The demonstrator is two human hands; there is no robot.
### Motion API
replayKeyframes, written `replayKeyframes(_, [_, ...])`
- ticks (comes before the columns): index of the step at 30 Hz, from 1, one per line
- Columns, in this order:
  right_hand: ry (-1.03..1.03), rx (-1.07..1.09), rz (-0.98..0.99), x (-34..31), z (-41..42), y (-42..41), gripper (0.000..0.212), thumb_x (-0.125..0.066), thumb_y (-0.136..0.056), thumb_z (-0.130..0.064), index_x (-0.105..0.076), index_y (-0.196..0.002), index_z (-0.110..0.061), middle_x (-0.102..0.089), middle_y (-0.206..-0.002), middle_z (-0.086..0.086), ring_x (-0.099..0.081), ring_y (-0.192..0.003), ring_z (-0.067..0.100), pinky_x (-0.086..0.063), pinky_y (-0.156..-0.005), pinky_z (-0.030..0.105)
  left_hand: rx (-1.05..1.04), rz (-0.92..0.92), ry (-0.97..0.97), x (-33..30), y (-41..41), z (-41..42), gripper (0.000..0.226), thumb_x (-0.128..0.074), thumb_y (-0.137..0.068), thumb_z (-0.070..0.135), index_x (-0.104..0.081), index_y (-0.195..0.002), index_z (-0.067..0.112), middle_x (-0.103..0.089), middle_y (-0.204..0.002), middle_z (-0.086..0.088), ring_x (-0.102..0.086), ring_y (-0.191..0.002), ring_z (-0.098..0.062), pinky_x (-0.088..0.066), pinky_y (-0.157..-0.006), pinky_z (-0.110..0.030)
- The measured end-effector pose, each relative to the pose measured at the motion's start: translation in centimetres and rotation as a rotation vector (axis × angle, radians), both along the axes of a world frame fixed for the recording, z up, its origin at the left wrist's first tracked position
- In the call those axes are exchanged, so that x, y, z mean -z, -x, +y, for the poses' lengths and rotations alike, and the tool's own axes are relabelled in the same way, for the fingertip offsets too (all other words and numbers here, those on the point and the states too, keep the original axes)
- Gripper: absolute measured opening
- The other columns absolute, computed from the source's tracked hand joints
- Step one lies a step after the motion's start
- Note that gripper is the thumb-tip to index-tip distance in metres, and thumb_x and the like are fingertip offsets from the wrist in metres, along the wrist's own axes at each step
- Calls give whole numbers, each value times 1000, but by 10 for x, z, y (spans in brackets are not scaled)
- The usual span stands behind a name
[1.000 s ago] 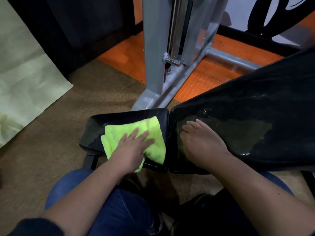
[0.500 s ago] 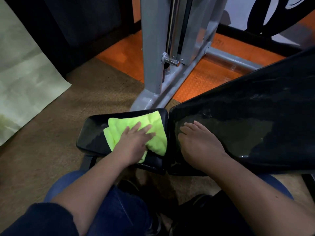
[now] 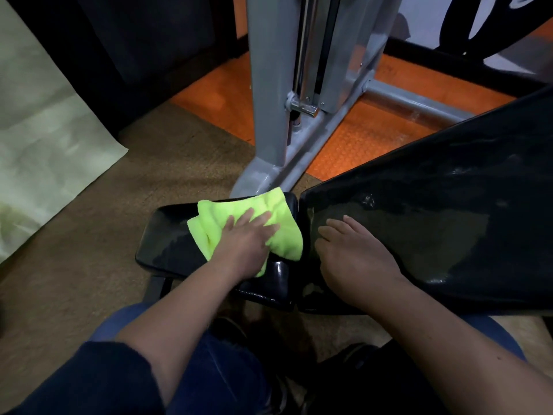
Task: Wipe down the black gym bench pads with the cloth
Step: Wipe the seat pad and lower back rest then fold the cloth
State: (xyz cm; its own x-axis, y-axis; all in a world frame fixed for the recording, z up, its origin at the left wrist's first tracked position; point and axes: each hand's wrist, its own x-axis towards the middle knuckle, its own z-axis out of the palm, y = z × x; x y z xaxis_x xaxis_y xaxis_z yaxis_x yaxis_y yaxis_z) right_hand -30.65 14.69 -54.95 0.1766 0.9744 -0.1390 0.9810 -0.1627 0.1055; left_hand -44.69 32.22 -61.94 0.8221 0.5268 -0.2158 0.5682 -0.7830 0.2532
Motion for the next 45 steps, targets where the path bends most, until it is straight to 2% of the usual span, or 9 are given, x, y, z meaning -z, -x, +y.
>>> replayKeyframes(13, [17, 11, -18, 0, 2, 2, 25, -56, -87, -24, -69, -105, -14, -64, -122, 11, -50, -130, 33, -23, -119, 48, -90, -56, -2, 1, -13, 8, 62, -44, -88, 13, -37, -145, 37, -17, -161, 9, -6, -149, -20, -7, -120, -51])
replayKeyframes(17, [25, 6, -20, 0, 0, 0, 27, -53, -90, -25, -69, -109, -14, -62, -126, 11, -47, -133, 32, -19, -120, 47, 40, -33, -12, 4, -6, -2, 62, -44, -88, 12, -35, -145, 37, -15, -161, 10, -4, -150, -21, -6, -119, -51])
replayKeyframes(22, [17, 14, -26, 1, 1, 1, 26, -56, -87, -25, -70, -106, -14, -64, -121, 11, -51, -128, 32, -22, -119, 47, -108, -48, -19, 2, -20, 11, 63, -43, -87, 13, -37, -144, 37, -17, -161, 8, -7, -149, -23, -8, -119, -52])
replayKeyframes(26, [35, 3, -25, 1, 0, 0, 24, -55, -85, -25, -69, -102, -14, -64, -118, 11, -51, -126, 32, -23, -118, 47, 28, -1, -30, 4, -16, 12, 63, -44, -87, 12, -36, -145, 36, -17, -161, 8, -9, -149, -23, -11, -118, -52])
replayKeyframes(29, [35, 10, -21, 2, 2, 2, 25, -53, -85, -24, -69, -102, -14, -65, -117, 11, -52, -125, 33, -23, -118, 48, -84, 14, -15, 0, -23, 27, 63, -42, -88, 13, -35, -146, 38, -16, -162, 8, -9, -149, -23, -11, -119, -51])
replayKeyframes(34, [47, 14, -19, 1, 2, 2, 29, -54, -89, -25, -69, -110, -14, -61, -126, 11, -46, -133, 32, -17, -120, 47, 35, 16, -27, 1, -27, 17, 65, -42, -87, 10, -36, -146, 36, -17, -161, 8, -10, -149, -23, -12, -119, -51])
replayKeyframes(38, [52, 0, -25, -2, 3, 3, 31, -49, -92, -26, -65, -117, -14, -57, -132, 11, -40, -138, 32, -11, -121, 47, -102, -2, -14, 0, -36, 31, 62, -42, -89, 14, -34, -146, 37, -18, -161, 7, -12, -149, -23, -13, -119, -51])
replayKeyframes(42, [43, -19, -34, -4, 1, 4, 34, -46, -95, -27, -62, -122, -14, -54, -136, 11, -36, -140, 31, -8, -122, 46, -5, -6, 8, 4, -28, 28, 65, -43, -86, 11, -37, -145, 37, -19, -160, 9, -12, -149, -21, -11, -120, -47])
replayKeyframes(45, [52, -14, -25, -5, 2, 4, 34, -46, -94, -27, -63, -120, -14, -55, -137, 12, -37, -140, 32, -10, -122, 48, -85, -8, 14, 1, -24, 46, 59, -44, -91, 16, -35, -146, 36, -22, -160, 9, -16, -148, -20, -14, -119, -46])
